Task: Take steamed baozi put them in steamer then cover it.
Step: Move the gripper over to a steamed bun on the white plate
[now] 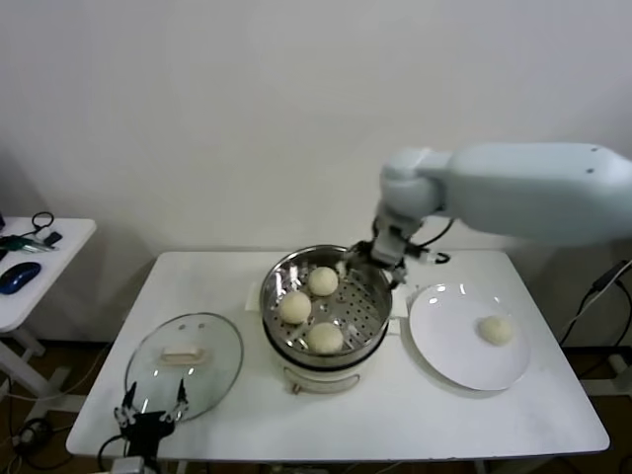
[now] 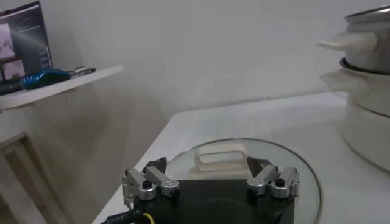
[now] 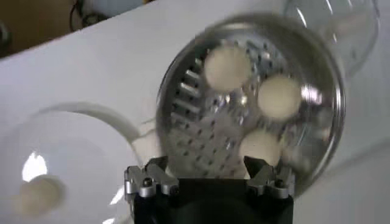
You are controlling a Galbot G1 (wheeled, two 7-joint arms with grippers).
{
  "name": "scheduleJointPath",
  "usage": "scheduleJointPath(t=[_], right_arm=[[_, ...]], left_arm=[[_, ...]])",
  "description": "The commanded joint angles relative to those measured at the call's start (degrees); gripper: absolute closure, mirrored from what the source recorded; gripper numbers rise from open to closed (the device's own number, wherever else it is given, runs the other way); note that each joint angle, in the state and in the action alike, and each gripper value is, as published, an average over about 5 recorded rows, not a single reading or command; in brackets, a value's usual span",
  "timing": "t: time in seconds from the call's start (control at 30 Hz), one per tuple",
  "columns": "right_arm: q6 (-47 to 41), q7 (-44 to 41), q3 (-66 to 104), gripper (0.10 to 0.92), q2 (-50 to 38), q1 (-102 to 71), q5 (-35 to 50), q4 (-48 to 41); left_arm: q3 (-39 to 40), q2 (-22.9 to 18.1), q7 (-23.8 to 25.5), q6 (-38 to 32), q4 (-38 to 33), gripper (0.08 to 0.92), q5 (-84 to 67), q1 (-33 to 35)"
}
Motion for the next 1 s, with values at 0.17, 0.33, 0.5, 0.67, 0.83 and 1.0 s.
scheduleJointPath(t=[0.17, 0.33, 0.5, 0.67, 0.83, 1.0], right_arm=[[-14.2, -2.6, 2.1, 0.203, -23.9, -12.4, 4.9, -15.8], [-13.8, -2.0, 14.7, 0.203, -24.8, -28.6, -3.8, -20.3], [-13.5, -1.5, 26.1, 0.203, -23.6, -40.4, -9.4, -24.5], [-12.4, -0.9, 32.2, 0.203, -21.0, -46.5, -12.3, -28.8], [-11.2, -0.6, 36.1, 0.203, -18.0, -50.0, -16.7, -32.6], [-11.3, -0.3, 39.6, 0.203, -15.1, -52.6, -17.6, -35.3]], left_arm=[[0.3, 0.0, 0.4, 0.2, -0.3, 0.177, -0.6, -0.5], [0.1, 0.0, 0.6, 0.1, -0.3, 0.177, -0.6, -0.3], [-0.2, 0.0, 0.6, 0.0, 0.3, 0.177, -0.5, -0.2], [-0.2, -0.2, 0.6, 0.1, 0.6, 0.177, -0.2, -0.1], [0.0, -0.4, 0.5, -0.1, 1.1, 0.177, 0.1, -0.1], [0.0, -0.5, 0.4, -0.2, 1.4, 0.177, 0.3, 0.0]])
